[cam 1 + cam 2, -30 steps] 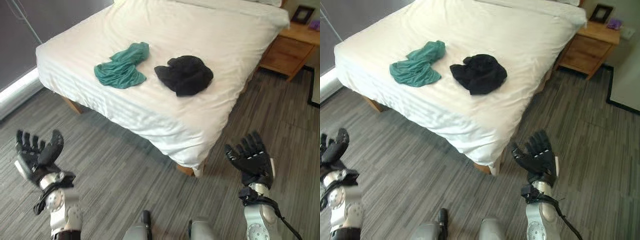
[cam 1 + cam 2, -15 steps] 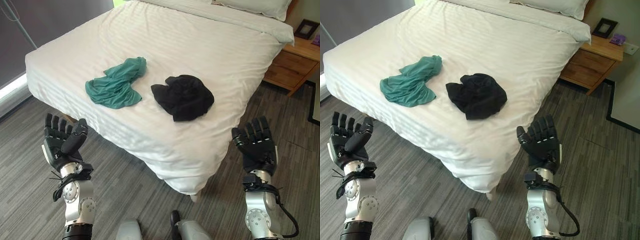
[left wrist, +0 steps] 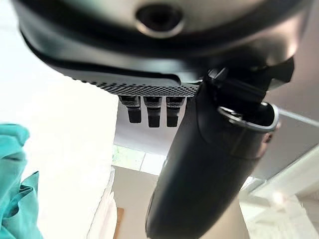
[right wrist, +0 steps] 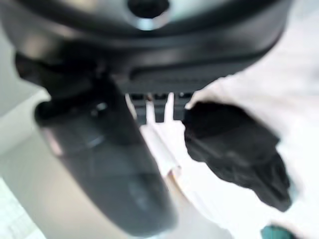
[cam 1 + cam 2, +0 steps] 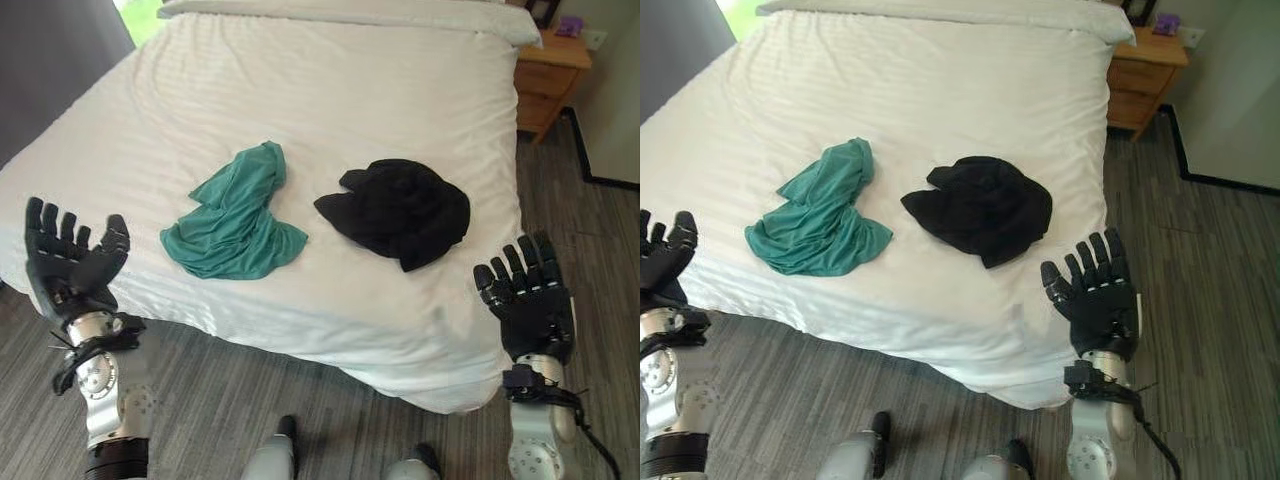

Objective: Pick up bed clothes into laundry basket.

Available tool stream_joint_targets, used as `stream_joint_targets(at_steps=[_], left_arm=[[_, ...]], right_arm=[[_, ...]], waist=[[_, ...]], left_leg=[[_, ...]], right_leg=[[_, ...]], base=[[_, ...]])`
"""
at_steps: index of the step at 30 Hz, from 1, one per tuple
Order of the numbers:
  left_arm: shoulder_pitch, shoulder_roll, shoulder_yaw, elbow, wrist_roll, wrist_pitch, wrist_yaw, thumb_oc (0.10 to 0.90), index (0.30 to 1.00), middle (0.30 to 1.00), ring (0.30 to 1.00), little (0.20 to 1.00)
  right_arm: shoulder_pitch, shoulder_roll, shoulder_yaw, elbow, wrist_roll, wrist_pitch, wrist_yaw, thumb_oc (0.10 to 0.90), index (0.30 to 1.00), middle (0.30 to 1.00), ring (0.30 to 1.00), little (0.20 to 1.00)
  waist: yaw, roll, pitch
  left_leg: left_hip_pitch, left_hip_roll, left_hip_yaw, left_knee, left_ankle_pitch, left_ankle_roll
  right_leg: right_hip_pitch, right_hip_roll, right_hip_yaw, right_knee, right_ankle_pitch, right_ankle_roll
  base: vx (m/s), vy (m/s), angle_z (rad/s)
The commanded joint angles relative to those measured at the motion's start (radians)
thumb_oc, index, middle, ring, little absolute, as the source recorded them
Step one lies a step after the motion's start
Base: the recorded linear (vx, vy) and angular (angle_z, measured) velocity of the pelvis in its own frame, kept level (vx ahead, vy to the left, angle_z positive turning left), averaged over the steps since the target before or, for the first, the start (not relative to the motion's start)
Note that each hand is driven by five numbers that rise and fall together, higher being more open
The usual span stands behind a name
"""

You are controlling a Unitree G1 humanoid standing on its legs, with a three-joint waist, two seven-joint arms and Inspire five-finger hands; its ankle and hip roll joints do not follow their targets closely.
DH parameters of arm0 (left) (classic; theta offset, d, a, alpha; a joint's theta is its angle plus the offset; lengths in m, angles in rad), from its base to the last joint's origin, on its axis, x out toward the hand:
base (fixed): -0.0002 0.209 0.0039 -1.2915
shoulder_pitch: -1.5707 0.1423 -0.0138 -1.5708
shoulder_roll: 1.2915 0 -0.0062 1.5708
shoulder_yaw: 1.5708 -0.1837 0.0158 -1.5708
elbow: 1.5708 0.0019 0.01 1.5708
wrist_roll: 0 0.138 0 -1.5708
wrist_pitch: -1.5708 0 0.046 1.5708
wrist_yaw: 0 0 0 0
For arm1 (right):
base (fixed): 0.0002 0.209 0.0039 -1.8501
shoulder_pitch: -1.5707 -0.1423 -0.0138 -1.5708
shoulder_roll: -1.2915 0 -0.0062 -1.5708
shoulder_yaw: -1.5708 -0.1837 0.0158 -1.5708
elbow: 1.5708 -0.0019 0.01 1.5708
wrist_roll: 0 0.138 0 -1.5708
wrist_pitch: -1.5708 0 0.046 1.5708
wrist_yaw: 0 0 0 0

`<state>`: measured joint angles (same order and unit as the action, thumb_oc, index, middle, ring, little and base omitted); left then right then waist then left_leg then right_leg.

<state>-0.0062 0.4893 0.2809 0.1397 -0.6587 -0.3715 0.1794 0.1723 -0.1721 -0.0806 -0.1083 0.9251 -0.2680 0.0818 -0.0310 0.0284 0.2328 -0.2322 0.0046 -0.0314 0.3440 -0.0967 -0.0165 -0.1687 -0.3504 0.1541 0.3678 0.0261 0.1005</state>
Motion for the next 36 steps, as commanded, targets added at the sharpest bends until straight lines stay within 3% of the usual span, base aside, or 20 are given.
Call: stream_joint_targets(at_steps=[1, 2, 3, 4, 5, 7, 10, 11, 14, 19, 30, 34, 36], left_arm=[[-0.049, 0.229, 0.052, -0.124, 0.109, -0.044, -0.101, 0.800, 0.900, 0.900, 0.900, 0.900], [-0.079, 0.344, 0.056, -0.098, 0.197, -0.009, -0.092, 0.800, 0.900, 0.900, 0.900, 0.900], [-0.083, 0.347, 0.052, -0.095, 0.198, -0.009, -0.090, 0.800, 0.900, 0.900, 0.900, 0.900], [-0.114, 0.411, 0.039, -0.069, 0.237, 0.011, -0.082, 0.800, 0.900, 0.900, 0.900, 0.900], [-0.149, 0.441, 0.026, -0.067, 0.238, 0.007, -0.080, 0.800, 0.900, 0.900, 0.900, 0.900], [-0.219, 0.486, -0.012, -0.047, 0.255, 0.005, -0.069, 0.800, 0.900, 0.900, 0.900, 0.900], [-0.355, 0.568, -0.115, 0.028, 0.330, 0.032, -0.056, 0.800, 0.900, 0.900, 0.900, 0.900], [-0.372, 0.571, -0.130, 0.037, 0.331, 0.029, -0.055, 0.800, 0.900, 0.900, 0.900, 0.900], [-0.490, 0.680, -0.246, 0.124, 0.402, 0.055, -0.088, 0.800, 0.900, 0.900, 0.900, 0.900], [-0.623, 0.657, -0.364, 0.155, 0.290, 0.044, -0.137, 0.800, 0.900, 0.900, 0.900, 0.900], [-0.632, 0.650, -0.389, 0.199, 0.374, 0.065, -0.120, 0.800, 0.900, 0.900, 0.900, 0.900], [-0.564, 0.609, -0.351, 0.270, 0.351, 0.083, -0.124, 0.800, 0.900, 0.900, 0.900, 0.900], [-0.560, 0.536, -0.383, 0.374, 0.311, 0.117, -0.170, 0.800, 0.900, 0.900, 0.900, 0.900]], right_arm=[[-0.025, -0.134, -0.029, -0.120, -0.019, -0.031, 0.121, 0.800, 0.900, 0.900, 0.900, 0.900], [-0.029, -0.142, -0.031, -0.115, -0.004, -0.026, 0.142, 0.800, 0.900, 0.900, 0.900, 0.900], [-0.030, -0.140, -0.032, -0.114, -0.003, -0.026, 0.143, 0.800, 0.900, 0.900, 0.900, 0.900], [-0.040, -0.138, -0.033, -0.096, 0.014, -0.022, 0.149, 0.800, 0.900, 0.900, 0.900, 0.900], [-0.041, -0.140, -0.031, -0.080, 0.027, -0.024, 0.153, 0.800, 0.900, 0.900, 0.900, 0.900], [-0.050, -0.149, -0.019, -0.061, 0.016, -0.022, 0.141, 0.800, 0.900, 0.900, 0.900, 0.900], [-0.076, -0.180, 0.009, -0.034, 0.004, -0.013, 0.141, 0.800, 0.900, 0.900, 0.900, 0.900], [-0.078, -0.178, 0.006, -0.030, 0.004, -0.016, 0.141, 0.800, 0.900, 0.900, 0.900, 0.900], [-0.100, -0.182, 0.013, -0.021, -0.012, -0.021, 0.133, 0.800, 0.900, 0.900, 0.900, 0.900], [-0.083, -0.186, -0.007, -0.036, 0.004, -0.025, 0.152, 0.800, 0.900, 0.900, 0.900, 0.900], [-0.084, -0.226, -0.044, -0.045, -0.041, -0.026, 0.146, 0.800, 0.900, 0.900, 0.900, 0.900], [-0.105, -0.232, -0.036, -0.053, -0.052, -0.041, 0.129, 0.800, 0.900, 0.900, 0.900, 0.900], [-0.112, -0.256, -0.015, -0.059, -0.067, -0.021, 0.142, 0.800, 0.900, 0.900, 0.900, 0.900]], waist=[[-0.044, 0.046, -0.062], [-0.046, 0.050, -0.057], [-0.045, 0.048, -0.056], [-0.044, 0.043, -0.053], [-0.050, 0.038, -0.055], [-0.054, 0.028, -0.055], [-0.055, 0.019, -0.075], [-0.047, 0.017, -0.072], [-0.053, 0.023, -0.086], [-0.054, 0.013, -0.097], [-0.059, -0.005, -0.099], [-0.057, -0.013, -0.097], [-0.065, -0.018, -0.091]], left_leg=[[0.116, 0.095, -0.093, -0.248, 0.093, -0.069], [0.135, 0.069, -0.054, -0.251, 0.079, -0.051], [0.135, 0.069, -0.055, -0.251, 0.078, -0.051], [0.141, 0.059, -0.035, -0.246, 0.068, -0.047], [0.157, 0.042, -0.028, -0.249, 0.059, -0.039], [0.164, 0.025, -0.016, -0.256, 0.067, -0.031], [0.189, 0.009, 0.008, -0.295, 0.084, -0.020], [0.196, 0.011, 0.012, -0.302, 0.086, -0.020], [0.224, 0.005, 0.046, -0.342, 0.100, -0.018], [0.228, 0.003, 0.050, -0.347, 0.093, -0.012], [0.243, 0.009, 0.063, -0.385, 0.095, -0.013], [0.249, 0.010, 0.073, -0.403, 0.098, -0.015], [0.250, 0.012, 0.075, -0.413, 0.102, -0.016]], right_leg=[[0.023, 0.090, -0.037, 0.029, -0.030, 0.010], [0.007, 0.120, -0.137, 0.039, -0.071, 0.003], [0.008, 0.120, -0.139, 0.040, -0.073, 0.003], [0.011, 0.136, -0.198, 0.014, -0.100, -0.007], [0.005, 0.184, -0.222, -0.011, -0.122, -0.007], [-0.002, 0.238, -0.223, -0.063, -0.117, 0.005], [0.067, 0.237, -0.186, -0.162, -0.103, 0.017], [0.072, 0.239, -0.183, -0.168, -0.100, 0.017], [0.102, 0.227, -0.200, -0.228, -0.089, 0.030], [0.130, 0.220, -0.216, -0.272, -0.085, 0.033], [0.150, 0.218, -0.200, -0.319, -0.073, 0.048], [0.151, 0.218, -0.190, -0.339, -0.068, 0.047], [0.151, 0.220, -0.189, -0.346, -0.065, 0.048]], base=[[0.14, 0.717, -0.52], [0.03, 0.272, -0.36], [0.06, 0.383, -0.59], [0.06, 0.208, -0.53], [0.05, 0.275, -0.69], [0.05, 0.164, -0.48], [0.04, 0.069, -0.24], [0.05, 0.020, -0.18], [0.05, 0.003, -0.29], [0.04, -0.019, -0.09], [0.02, -0.003, -0.01], [0.03, 0.006, -0.04], [0.01, -0.005, -0.02]])
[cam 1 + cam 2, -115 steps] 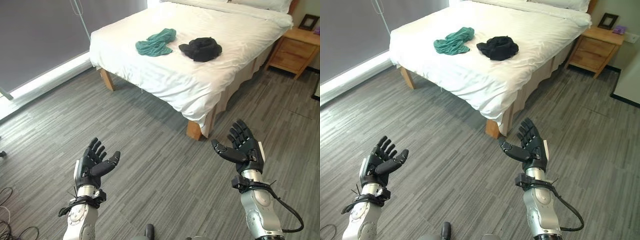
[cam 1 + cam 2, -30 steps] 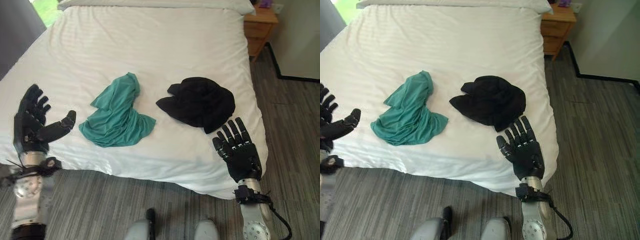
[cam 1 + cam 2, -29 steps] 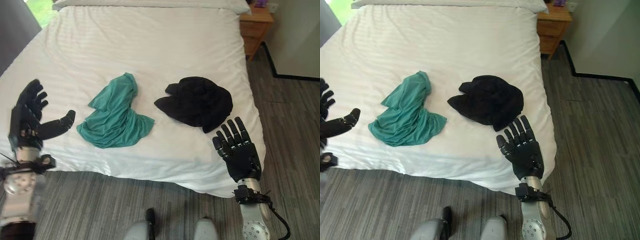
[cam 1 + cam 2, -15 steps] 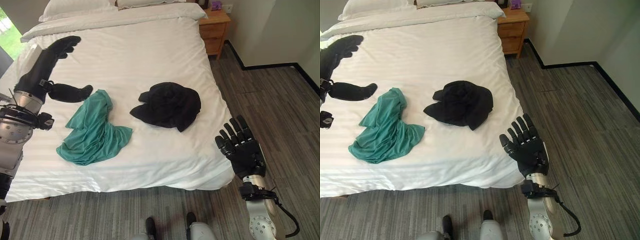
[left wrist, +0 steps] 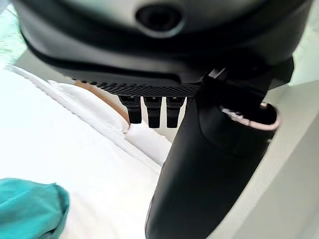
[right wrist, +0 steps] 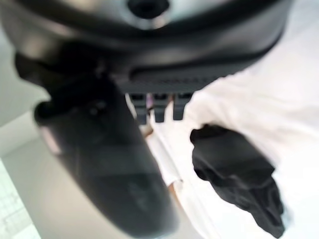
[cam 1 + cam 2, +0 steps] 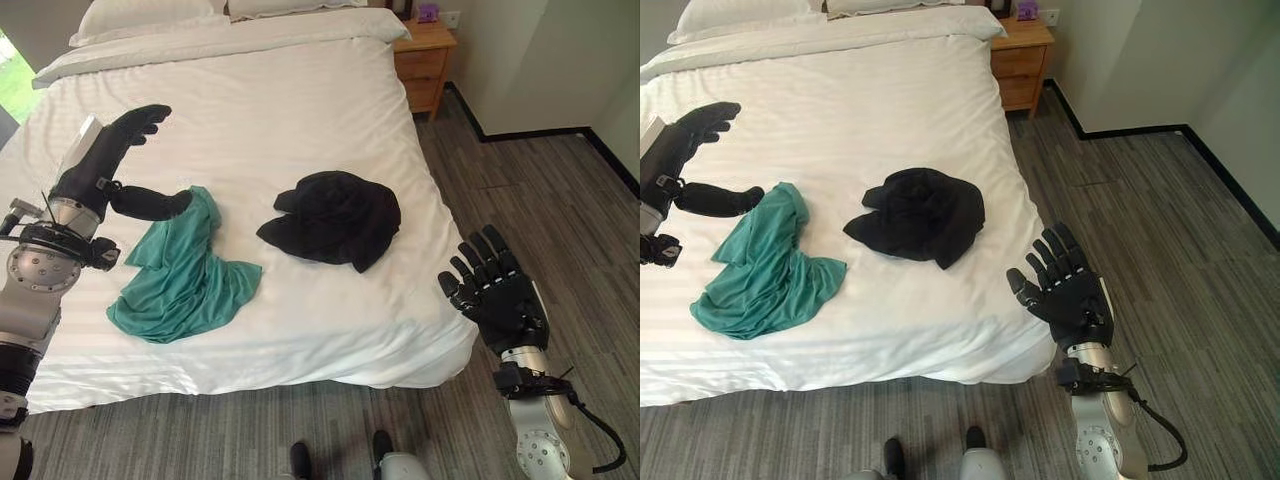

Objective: Pick up bed clothes into laundry basket.

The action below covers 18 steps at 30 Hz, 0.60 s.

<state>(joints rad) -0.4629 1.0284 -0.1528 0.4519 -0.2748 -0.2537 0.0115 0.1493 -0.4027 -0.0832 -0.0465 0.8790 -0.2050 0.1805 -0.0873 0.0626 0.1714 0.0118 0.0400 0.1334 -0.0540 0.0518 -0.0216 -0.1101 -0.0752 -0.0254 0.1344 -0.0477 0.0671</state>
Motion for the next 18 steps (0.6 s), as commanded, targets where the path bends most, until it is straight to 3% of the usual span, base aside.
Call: stream_joint_targets(at_steps=[1, 5, 7, 8, 12, 18], left_arm=[[-0.113, -0.022, 0.040, 0.111, -0.068, 0.007, -0.012, 0.800, 0.900, 0.900, 0.900, 0.900], [-0.194, -0.158, -0.029, 0.349, 0.025, 0.058, 0.017, 0.800, 0.900, 0.900, 0.900, 0.900], [-0.193, -0.186, -0.026, 0.407, 0.040, 0.065, 0.021, 0.800, 0.900, 0.900, 0.900, 0.900], [-0.219, -0.235, -0.070, 0.544, 0.186, 0.104, 0.037, 0.800, 0.900, 0.900, 0.900, 0.900], [-0.278, -0.275, -0.114, 0.745, 0.348, 0.123, 0.055, 0.800, 0.900, 0.900, 0.900, 0.900], [-0.173, -0.278, -0.075, 0.830, 0.462, 0.143, 0.034, 0.800, 0.900, 0.900, 0.900, 0.900]], right_arm=[[-0.090, -0.032, -0.004, -0.122, -0.024, -0.077, 0.050, 0.800, 0.900, 0.900, 0.900, 0.900], [-0.114, -0.044, 0.070, -0.124, -0.025, -0.076, 0.052, 0.800, 0.900, 0.900, 0.900, 0.900], [-0.128, -0.049, 0.090, -0.122, -0.034, -0.075, 0.042, 0.800, 0.900, 0.900, 0.900, 0.900], [-0.183, -0.061, 0.125, -0.134, -0.051, -0.078, 0.022, 0.800, 0.900, 0.900, 0.900, 0.900], [-0.211, -0.067, 0.155, -0.141, -0.017, -0.074, 0.056, 0.800, 0.900, 0.900, 0.900, 0.900], [-0.182, -0.072, 0.127, -0.161, -0.014, -0.092, 0.042, 0.800, 0.900, 0.900, 0.900, 0.900]], waist=[[-0.013, -0.052, -0.029], [-0.040, -0.061, 0.001], [-0.045, -0.065, 0.015], [-0.066, -0.083, 0.067], [-0.079, -0.129, 0.094], [-0.087, -0.171, 0.084]], left_leg=[[0.007, -0.023, -0.088, -0.016, -0.047, -0.012], [-0.004, -0.020, -0.080, -0.018, -0.043, -0.015], [-0.017, -0.016, -0.072, -0.017, -0.038, -0.017], [-0.065, -0.010, -0.058, -0.016, -0.020, -0.020], [-0.122, 0.011, -0.028, -0.025, 0.002, -0.028], [-0.139, 0.027, 0.003, -0.021, -0.006, -0.031]], right_leg=[[0.094, -0.055, -0.010, -0.114, 0.008, 0.082], [0.072, -0.051, 0.006, -0.104, 0.011, 0.083], [0.051, -0.049, 0.013, -0.098, 0.014, 0.082], [-0.017, -0.034, 0.037, -0.083, 0.027, 0.077], [-0.075, -0.018, 0.060, -0.107, 0.072, 0.075], [-0.092, 0.005, 0.088, -0.154, 0.096, 0.081]], base=[[0.00, 0.000, 0.00], [-0.03, 0.002, -0.02], [-0.18, 0.013, -0.05], [-0.33, 0.019, -0.17], [-0.15, -0.030, -0.34], [0.02, -0.008, -0.24]])
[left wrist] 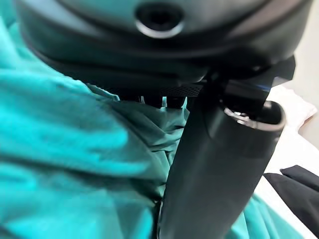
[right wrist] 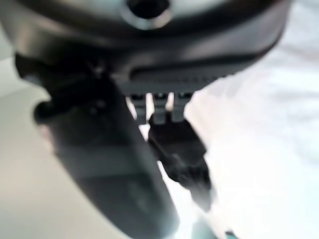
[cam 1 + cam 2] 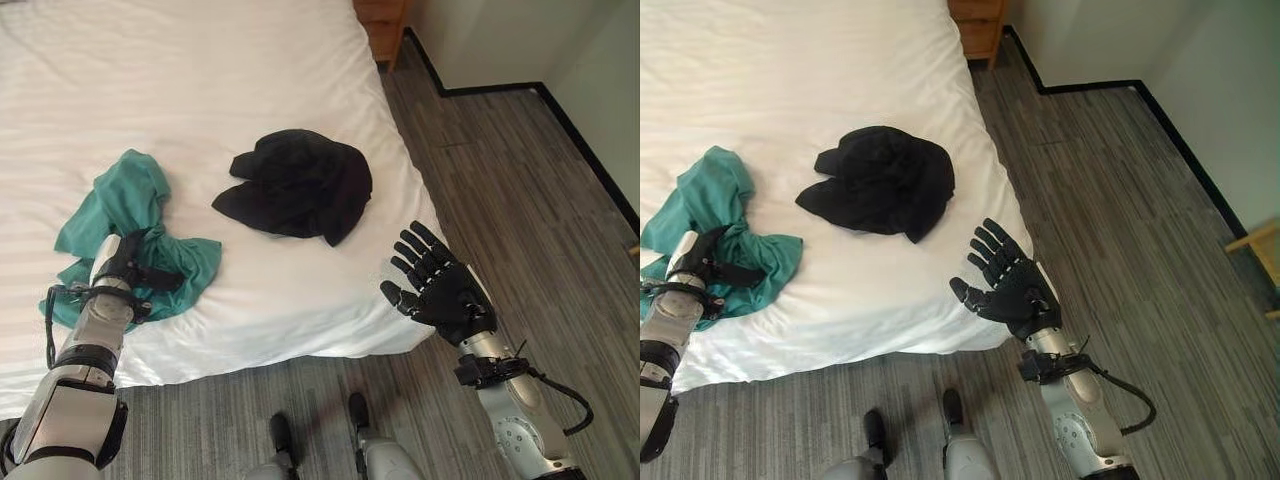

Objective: Pick up bed clothes into laundry basket.

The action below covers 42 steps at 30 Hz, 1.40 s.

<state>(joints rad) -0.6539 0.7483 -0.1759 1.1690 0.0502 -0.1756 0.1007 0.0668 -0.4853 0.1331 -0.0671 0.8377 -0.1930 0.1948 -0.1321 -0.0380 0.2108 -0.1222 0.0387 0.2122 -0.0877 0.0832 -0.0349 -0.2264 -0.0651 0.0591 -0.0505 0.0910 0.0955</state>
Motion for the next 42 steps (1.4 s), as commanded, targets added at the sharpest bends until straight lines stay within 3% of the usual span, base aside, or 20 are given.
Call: stream_joint_targets(at_steps=[1, 8, 9, 10, 13, 14, 15, 16, 18, 19, 20, 27, 37, 42], left_arm=[[0.028, 0.020, -0.035, 0.105, 0.139, 0.068, -0.054, 0.800, 0.900, 0.900, 0.900, 0.900], [0.058, 0.135, -0.030, 0.018, 0.207, 0.062, -0.054, 0.800, 0.900, 0.900, 0.900, 0.900], [0.065, 0.174, -0.046, -0.047, 0.213, 0.051, -0.077, 0.676, 0.714, 0.714, 0.714, 0.714], [0.082, 0.207, -0.040, -0.103, 0.205, 0.044, -0.089, 0.584, 0.575, 0.575, 0.575, 0.575], [0.117, 0.288, 0.067, -0.318, 0.051, 0.000, -0.052, 0.456, 0.385, 0.385, 0.385, 0.385], [0.127, 0.299, 0.100, -0.371, 0.001, -0.012, -0.041, 0.456, 0.385, 0.385, 0.385, 0.385], [0.135, 0.310, 0.134, -0.449, -0.054, -0.033, -0.029, 0.596, 0.594, 0.594, 0.594, 0.594], [0.146, 0.319, 0.170, -0.522, -0.115, -0.053, -0.010, 0.800, 0.900, 0.900, 0.900, 0.900], [0.169, 0.338, 0.207, -0.579, -0.183, -0.069, -0.006, 0.800, 0.900, 0.900, 0.900, 0.900], [0.165, 0.359, 0.222, -0.628, -0.222, -0.079, -0.003, 0.764, 0.846, 0.846, 0.846, 0.846], [0.168, 0.373, 0.240, -0.697, -0.261, -0.087, -0.002, 0.400, 0.300, 0.300, 0.300, 0.300], [0.231, 0.453, 0.347, -0.948, -0.360, -0.155, 0.003, 0.400, 0.300, 0.300, 0.300, 0.300], [0.305, 0.482, 0.449, -1.040, -0.332, -0.179, 0.044, 0.400, 0.300, 0.300, 0.300, 0.300], [0.347, 0.489, 0.452, -1.026, -0.331, -0.159, 0.005, 0.400, 0.300, 0.300, 0.300, 0.300]], right_arm=[[-0.078, 0.008, -0.105, -0.147, 0.026, -0.101, 0.033, 0.800, 0.900, 0.900, 0.900, 0.900], [-0.017, 0.017, -0.174, -0.117, 0.052, -0.116, 0.044, 0.800, 0.900, 0.900, 0.900, 0.900], [-0.019, 0.009, -0.176, -0.111, 0.046, -0.115, 0.048, 0.800, 0.900, 0.900, 0.900, 0.900], [-0.021, 0.002, -0.176, -0.105, 0.041, -0.114, 0.052, 0.800, 0.900, 0.900, 0.900, 0.900], [-0.021, -0.001, -0.174, -0.097, 0.044, -0.107, 0.076, 0.800, 0.900, 0.900, 0.900, 0.900], [-0.021, 0.002, -0.176, -0.094, 0.041, -0.103, 0.077, 0.800, 0.900, 0.900, 0.900, 0.900], [-0.020, 0.005, -0.178, -0.092, 0.040, -0.102, 0.078, 0.800, 0.900, 0.900, 0.900, 0.900], [-0.022, 0.008, -0.178, -0.088, 0.040, -0.099, 0.079, 0.800, 0.900, 0.900, 0.900, 0.900], [-0.021, 0.012, -0.173, -0.079, 0.028, -0.089, 0.079, 0.800, 0.900, 0.900, 0.900, 0.900], [-0.024, 0.014, -0.168, -0.070, 0.021, -0.082, 0.077, 0.800, 0.900, 0.900, 0.900, 0.900], [-0.023, 0.018, -0.167, -0.067, 0.016, -0.077, 0.079, 0.800, 0.900, 0.900, 0.900, 0.900], [0.011, 0.041, -0.197, -0.030, -0.046, -0.058, 0.072, 0.800, 0.900, 0.900, 0.900, 0.900], [0.024, 0.051, -0.222, -0.023, -0.064, -0.064, 0.065, 0.800, 0.900, 0.900, 0.900, 0.900], [0.027, 0.044, -0.218, -0.024, -0.080, -0.054, 0.065, 0.800, 0.900, 0.900, 0.900, 0.900]], waist=[[-0.040, -0.074, 0.040], [-0.031, -0.061, 0.023], [-0.023, -0.053, 0.023], [-0.016, -0.046, 0.024], [0.014, -0.029, 0.015], [0.021, -0.024, 0.010], [0.028, -0.018, 0.004], [0.035, -0.011, -0.001], [0.040, 0.002, -0.013], [0.044, 0.011, -0.021], [0.049, 0.017, -0.027], [0.071, 0.055, -0.077], [0.080, 0.066, -0.117], [0.081, 0.061, -0.127]], left_leg=[[0.005, 0.028, -0.071, 0.014, -0.046, -0.017], [0.051, 0.030, -0.065, 0.013, -0.069, -0.019], [0.057, 0.030, -0.067, 0.012, -0.070, -0.020], [0.064, 0.030, -0.069, 0.012, -0.072, -0.020], [0.080, 0.026, -0.086, 0.008, -0.073, -0.023], [0.084, 0.024, -0.093, 0.007, -0.074, -0.023], [0.089, 0.023, -0.099, 0.006, -0.075, -0.023], [0.093, 0.021, -0.105, 0.006, -0.076, -0.024], [0.102, 0.017, -0.113, 0.005, -0.078, -0.024], [0.107, 0.015, -0.119, 0.005, -0.079, -0.024], [0.110, 0.012, -0.125, 0.004, -0.080, -0.024], [0.131, -0.006, -0.163, 0.005, -0.078, -0.022], [0.146, -0.014, -0.183, 0.005, -0.080, -0.020], [0.151, -0.015, -0.184, 0.006, -0.081, -0.018]], right_leg=[[0.029, -0.003, 0.012, 0.031, -0.047, 0.051], [0.065, -0.006, 0.002, 0.032, -0.068, 0.053], [0.072, -0.008, -0.005, 0.030, -0.070, 0.054], [0.081, -0.011, -0.010, 0.028, -0.073, 0.054], [0.113, -0.016, -0.034, 0.018, -0.082, 0.053], [0.124, -0.016, -0.039, 0.015, -0.085, 0.052], [0.132, -0.018, -0.047, 0.013, -0.087, 0.051], [0.142, -0.020, -0.053, 0.011, -0.091, 0.050], [0.158, -0.021, -0.062, 0.009, -0.096, 0.049], [0.168, -0.024, -0.068, 0.008, -0.098, 0.049], [0.176, -0.026, -0.075, 0.006, -0.100, 0.050], [0.220, -0.041, -0.109, 0.010, -0.113, 0.050], [0.245, -0.052, -0.125, 0.012, -0.116, 0.051], [0.247, -0.051, -0.125, 0.013, -0.113, 0.052]], base=[[0.08, 0.011, -0.17], [0.06, -0.002, -0.11], [0.05, 0.001, -0.02], [0.04, -0.003, -0.03], [0.06, -0.028, 0.01], [0.07, -0.032, 0.11], [0.05, -0.019, 0.14], [0.05, -0.006, 0.13], [0.05, 0.002, 0.18], [0.04, -0.002, 0.28], [0.04, -0.001, 0.28], [0.02, 0.004, 0.23], [0.00, 0.003, 0.05], [0.00, 0.000, 0.00]])
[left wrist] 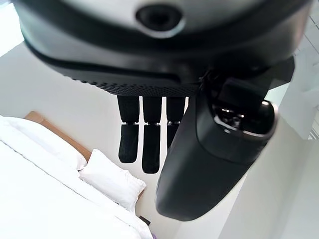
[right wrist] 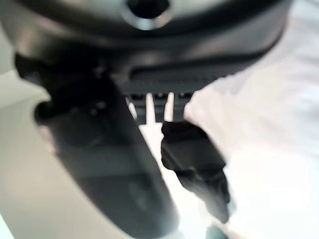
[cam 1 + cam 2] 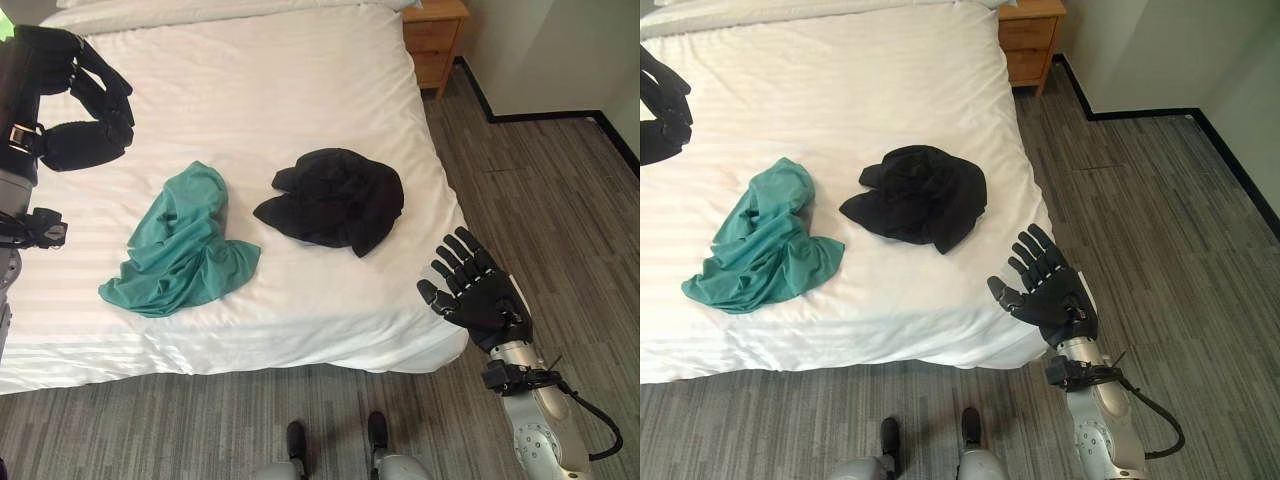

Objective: Pick up bed clothes into laundry basket.

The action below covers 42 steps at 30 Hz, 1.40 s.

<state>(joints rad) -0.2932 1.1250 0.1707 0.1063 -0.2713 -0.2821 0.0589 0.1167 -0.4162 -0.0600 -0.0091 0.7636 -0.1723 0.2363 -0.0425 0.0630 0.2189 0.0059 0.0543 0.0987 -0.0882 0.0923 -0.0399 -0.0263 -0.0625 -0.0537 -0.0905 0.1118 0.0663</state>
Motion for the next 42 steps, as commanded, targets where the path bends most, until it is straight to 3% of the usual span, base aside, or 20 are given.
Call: stream_joint_targets(at_steps=[1, 2, 5, 11, 15, 21, 22, 23, 25, 28, 30, 32, 37, 38, 39, 42], left_arm=[[-0.011, 0.116, 0.094, 0.056, 0.006, -0.040, 0.037, 0.566, 0.549, 0.549, 0.549, 0.549], [-0.015, 0.122, 0.080, 0.083, 0.042, -0.022, 0.037, 0.800, 0.900, 0.900, 0.900, 0.900], [-0.057, 0.119, 0.027, 0.136, 0.077, -0.006, 0.034, 0.800, 0.900, 0.900, 0.900, 0.900], [-0.355, 0.082, -0.272, 0.437, 0.216, 0.069, 0.012, 0.800, 0.900, 0.900, 0.900, 0.900], [-0.496, 0.050, -0.395, 0.564, 0.258, 0.082, 0.018, 0.800, 0.900, 0.900, 0.900, 0.900], [-0.704, 0.000, -0.565, 0.841, 0.365, 0.121, 0.047, 0.800, 0.900, 0.900, 0.900, 0.900], [-0.767, -0.015, -0.607, 0.946, 0.436, 0.156, 0.057, 0.800, 0.900, 0.900, 0.900, 0.900], [-0.785, -0.017, -0.624, 0.954, 0.435, 0.154, 0.058, 0.800, 0.900, 0.900, 0.900, 0.900], [-0.859, -0.023, -0.701, 1.046, 0.575, 0.200, 0.062, 0.800, 0.900, 0.900, 0.900, 0.900], [-0.898, -0.021, -0.738, 1.146, 0.680, 0.240, 0.039, 0.800, 0.900, 0.900, 0.900, 0.900], [-0.889, -0.012, -0.734, 1.158, 0.687, 0.241, 0.033, 0.800, 0.900, 0.900, 0.900, 0.900], [-0.822, 0.001, -0.691, 1.184, 0.693, 0.244, 0.016, 0.800, 0.900, 0.900, 0.900, 0.900], [-0.671, -0.011, -0.580, 1.198, 0.682, 0.246, -0.027, 0.800, 0.900, 0.900, 0.900, 0.900], [-0.645, -0.022, -0.563, 1.196, 0.678, 0.247, -0.035, 0.494, 0.441, 0.441, 0.441, 0.441], [-0.618, -0.034, -0.541, 1.189, 0.674, 0.248, -0.037, 0.400, 0.300, 0.300, 0.300, 0.300], [-0.595, -0.052, -0.515, 1.166, 0.653, 0.245, -0.034, 0.400, 0.300, 0.300, 0.300, 0.300]], right_arm=[[-0.025, -0.027, -0.025, -0.080, -0.009, -0.074, 0.021, 0.800, 0.900, 0.900, 0.900, 0.900], [-0.027, -0.030, -0.020, -0.080, -0.009, -0.070, 0.022, 0.800, 0.900, 0.900, 0.900, 0.900], [-0.027, -0.032, -0.022, -0.081, -0.005, -0.065, 0.024, 0.800, 0.900, 0.900, 0.900, 0.900], [-0.047, -0.057, 0.010, -0.085, 0.015, -0.059, 0.022, 0.800, 0.900, 0.900, 0.900, 0.900], [-0.059, -0.060, 0.031, -0.086, 0.028, -0.060, 0.021, 0.800, 0.900, 0.900, 0.900, 0.900], [-0.087, -0.062, 0.080, -0.087, 0.075, -0.068, 0.020, 0.800, 0.900, 0.900, 0.900, 0.900], [-0.090, -0.068, 0.103, -0.093, 0.084, -0.064, 0.025, 0.800, 0.900, 0.900, 0.900, 0.900], [-0.090, -0.063, 0.099, -0.092, 0.084, -0.065, 0.025, 0.800, 0.900, 0.900, 0.900, 0.900], [-0.082, -0.066, 0.114, -0.103, 0.086, -0.057, 0.036, 0.800, 0.900, 0.900, 0.900, 0.900], [-0.069, -0.053, 0.124, -0.109, 0.110, -0.055, 0.044, 0.800, 0.900, 0.900, 0.900, 0.900], [-0.064, -0.045, 0.127, -0.111, 0.119, -0.054, 0.049, 0.800, 0.900, 0.900, 0.900, 0.900], [-0.056, -0.040, 0.143, -0.118, 0.119, -0.054, 0.051, 0.800, 0.900, 0.900, 0.900, 0.900], [-0.046, -0.040, 0.146, -0.124, 0.113, -0.052, 0.048, 0.800, 0.900, 0.900, 0.900, 0.900], [-0.045, -0.040, 0.147, -0.125, 0.110, -0.052, 0.049, 0.800, 0.900, 0.900, 0.900, 0.900], [-0.041, -0.039, 0.148, -0.126, 0.108, -0.052, 0.051, 0.800, 0.900, 0.900, 0.900, 0.900], [-0.041, -0.044, 0.152, -0.128, 0.105, -0.052, 0.053, 0.800, 0.900, 0.900, 0.900, 0.900]], waist=[[-0.008, -0.042, -0.135], [-0.011, -0.045, -0.135], [-0.013, -0.053, -0.135], [-0.043, -0.087, -0.120], [-0.049, -0.112, -0.107], [-0.068, -0.164, -0.076], [-0.084, -0.183, -0.064], [-0.080, -0.187, -0.064], [-0.092, -0.209, -0.056], [-0.103, -0.252, -0.031], [-0.102, -0.264, -0.028], [-0.100, -0.294, -0.019], [-0.094, -0.309, -0.017], [-0.092, -0.311, -0.017], [-0.088, -0.313, -0.018], [-0.085, -0.311, -0.023]], left_leg=[[0.024, -0.031, -0.070, 0.006, -0.090, -0.013], [0.024, -0.030, -0.068, 0.007, -0.089, -0.013], [0.024, -0.028, -0.067, 0.006, -0.089, -0.013], [0.016, -0.018, -0.053, 0.003, -0.084, -0.014], [0.004, -0.010, -0.040, 0.003, -0.082, -0.015], [-0.035, 0.010, -0.014, 0.006, -0.071, -0.017], [-0.049, 0.017, -0.009, 0.006, -0.066, -0.019], [-0.051, 0.017, -0.009, 0.006, -0.066, -0.019], [-0.064, 0.023, -0.006, 0.006, -0.061, -0.021], [-0.083, 0.032, 0.004, 0.007, -0.057, -0.021], [-0.086, 0.035, 0.012, 0.007, -0.057, -0.022], [-0.088, 0.043, 0.025, 0.007, -0.058, -0.024], [-0.081, 0.041, 0.037, 0.007, -0.066, -0.024], [-0.078, 0.040, 0.039, 0.006, -0.069, -0.023], [-0.074, 0.040, 0.040, 0.005, -0.073, -0.024], [-0.067, 0.038, 0.038, 0.004, -0.079, -0.024]], right_leg=[[0.049, -0.054, -0.012, 0.051, -0.134, 0.082], [0.050, -0.053, -0.013, 0.050, -0.133, 0.082], [0.051, -0.052, -0.016, 0.048, -0.132, 0.083], [0.040, -0.042, -0.012, 0.037, -0.119, 0.090], [0.024, -0.036, -0.004, 0.035, -0.110, 0.094], [-0.034, -0.020, 0.024, 0.044, -0.093, 0.099], [-0.051, -0.014, 0.029, 0.044, -0.084, 0.100], [-0.053, -0.014, 0.029, 0.045, -0.084, 0.100], [-0.066, -0.009, 0.031, 0.042, -0.076, 0.101], [-0.092, 0.001, 0.038, 0.040, -0.060, 0.106], [-0.097, 0.005, 0.042, 0.039, -0.055, 0.109], [-0.108, 0.008, 0.052, 0.037, -0.049, 0.111], [-0.109, 0.007, 0.055, 0.037, -0.053, 0.109], [-0.106, 0.006, 0.055, 0.037, -0.056, 0.108], [-0.105, 0.006, 0.054, 0.038, -0.060, 0.107], [-0.098, 0.005, 0.049, 0.037, -0.066, 0.105]], base=[[0.00, 0.000, 0.00], [0.00, 0.000, 0.00], [0.00, 0.000, 0.00], [-0.01, -0.004, 0.01], [-0.04, -0.015, -0.07], [-0.06, -0.021, -0.20], [-0.04, -0.034, -0.25], [-0.05, -0.055, -0.14], [-0.03, -0.037, -0.04], [-0.04, -0.035, -0.03], [-0.02, -0.024, -0.17], [-0.01, -0.006, -0.20], [0.02, 0.014, -0.16], [0.05, 0.026, -0.02], [0.04, 0.022, -0.02], [0.01, 0.006, 0.00]])
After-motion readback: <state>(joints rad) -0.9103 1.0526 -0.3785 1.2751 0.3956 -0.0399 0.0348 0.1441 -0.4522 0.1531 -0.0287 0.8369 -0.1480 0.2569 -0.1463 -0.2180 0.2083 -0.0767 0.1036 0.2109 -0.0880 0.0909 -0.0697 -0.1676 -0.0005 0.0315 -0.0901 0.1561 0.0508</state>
